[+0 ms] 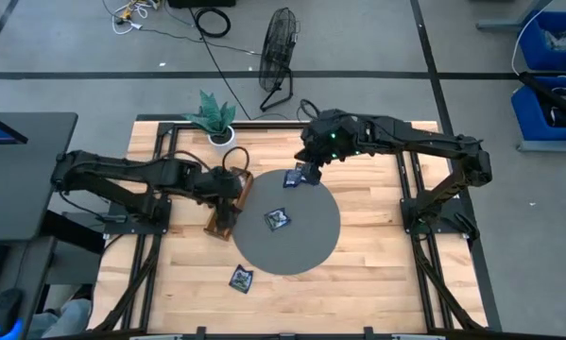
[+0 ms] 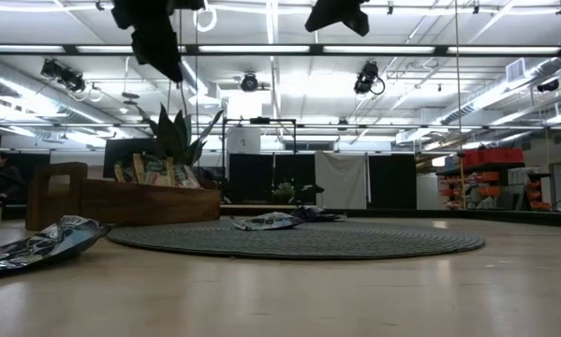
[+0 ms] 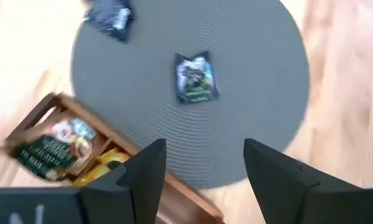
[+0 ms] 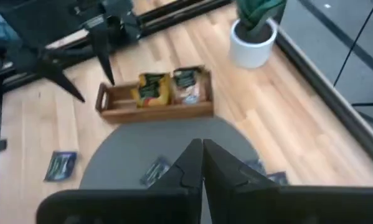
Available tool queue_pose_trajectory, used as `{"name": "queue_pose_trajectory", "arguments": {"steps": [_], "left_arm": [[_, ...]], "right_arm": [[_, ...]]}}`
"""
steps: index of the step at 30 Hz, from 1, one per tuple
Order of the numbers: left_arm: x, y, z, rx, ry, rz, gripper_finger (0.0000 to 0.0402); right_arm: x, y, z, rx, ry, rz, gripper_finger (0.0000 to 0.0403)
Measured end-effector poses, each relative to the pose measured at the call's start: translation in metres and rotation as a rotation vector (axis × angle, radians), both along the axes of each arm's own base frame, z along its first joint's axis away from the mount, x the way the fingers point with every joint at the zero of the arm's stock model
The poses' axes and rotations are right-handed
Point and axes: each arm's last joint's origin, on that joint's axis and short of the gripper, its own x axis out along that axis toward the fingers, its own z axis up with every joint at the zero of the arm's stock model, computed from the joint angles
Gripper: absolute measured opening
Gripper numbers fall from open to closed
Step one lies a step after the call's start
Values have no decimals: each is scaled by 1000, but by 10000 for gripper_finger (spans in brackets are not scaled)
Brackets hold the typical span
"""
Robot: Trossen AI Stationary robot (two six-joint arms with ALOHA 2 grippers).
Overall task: Pick & Place Tea
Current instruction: Put the purple tea bag into the bottom section of the wooden organizer
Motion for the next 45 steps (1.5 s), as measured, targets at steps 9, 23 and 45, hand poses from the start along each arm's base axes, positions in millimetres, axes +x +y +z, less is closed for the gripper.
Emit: {"name": "queue_pose_trajectory", "arguments": {"steps": [9, 23, 45], "left_arm": [[3, -20, -5, 161, 22, -387, 217], [27, -48, -36, 146, 70, -805, 218], [55, -117, -91, 53, 95, -879, 207]], "right_arm": [[-10, 49, -12, 24, 162, -74, 4], [-28, 145, -87, 103, 187, -246, 10], [-53, 183, -127, -24, 168, -125, 8]]}}
